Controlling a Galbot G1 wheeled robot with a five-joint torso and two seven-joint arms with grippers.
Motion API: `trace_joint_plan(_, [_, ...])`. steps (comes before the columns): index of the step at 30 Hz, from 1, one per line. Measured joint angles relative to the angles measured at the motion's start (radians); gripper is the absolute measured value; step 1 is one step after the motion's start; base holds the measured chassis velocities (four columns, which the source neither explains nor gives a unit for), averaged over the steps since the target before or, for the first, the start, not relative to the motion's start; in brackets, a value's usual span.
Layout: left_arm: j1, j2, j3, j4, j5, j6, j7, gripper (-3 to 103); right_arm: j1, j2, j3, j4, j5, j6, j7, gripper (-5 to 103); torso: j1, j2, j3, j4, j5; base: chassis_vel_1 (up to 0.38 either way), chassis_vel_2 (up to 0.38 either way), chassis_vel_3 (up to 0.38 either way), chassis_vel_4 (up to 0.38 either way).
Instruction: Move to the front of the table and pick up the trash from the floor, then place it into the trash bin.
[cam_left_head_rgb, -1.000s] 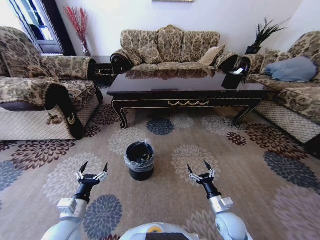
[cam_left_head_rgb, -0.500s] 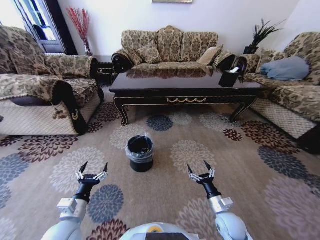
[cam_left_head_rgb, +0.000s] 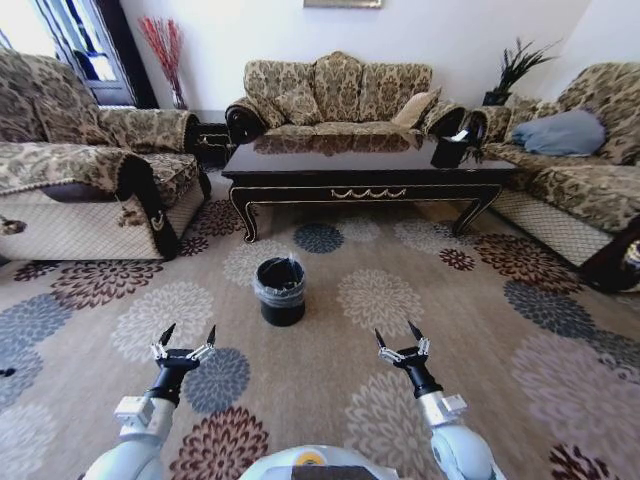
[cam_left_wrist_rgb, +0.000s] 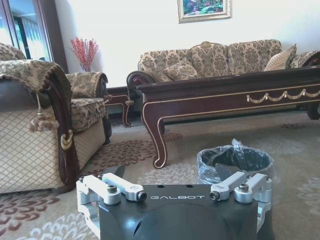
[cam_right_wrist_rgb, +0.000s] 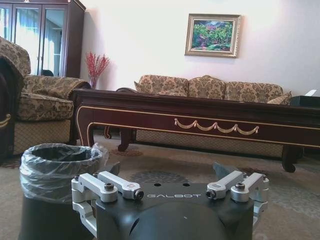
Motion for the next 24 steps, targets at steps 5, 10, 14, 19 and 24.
trace_joint_plan(5, [0.000, 0.000, 0.000, 0.000, 0.000, 0.000, 0.000, 100, 0.000, 0.000, 0.000, 0.000, 0.000, 0.000, 0.000, 100, 0.000, 0.000, 0.000, 0.0000, -0.0001, 0.160, -0.183, -0.159, 0.175])
trace_joint_plan(10, [0.000, 0.000, 0.000, 0.000, 0.000, 0.000, 0.000, 100, 0.000, 0.000, 0.000, 0.000, 0.000, 0.000, 0.000, 100, 0.000, 0.000, 0.000, 0.0000, -0.0001, 0.178, -0.167, -0.176, 0.165])
trace_joint_plan(14, [0.000, 0.000, 0.000, 0.000, 0.000, 0.000, 0.000, 100, 0.000, 0.000, 0.000, 0.000, 0.000, 0.000, 0.000, 100, 0.000, 0.000, 0.000, 0.0000, 0.0000, 0.156, -0.147, -0.158, 0.157])
trace_joint_plan(19, [0.000, 0.000, 0.000, 0.000, 0.000, 0.000, 0.000, 100, 0.000, 0.000, 0.000, 0.000, 0.000, 0.000, 0.000, 100, 0.000, 0.000, 0.000, -0.0001, -0.0001, 0.172, -0.168, -0.174, 0.180])
trace_joint_plan(24, [0.000, 0.000, 0.000, 0.000, 0.000, 0.000, 0.000, 100, 0.000, 0.000, 0.000, 0.000, 0.000, 0.000, 0.000, 100, 0.000, 0.000, 0.000, 0.0000, 0.0000, 0.192, -0.183, -0.181, 0.177])
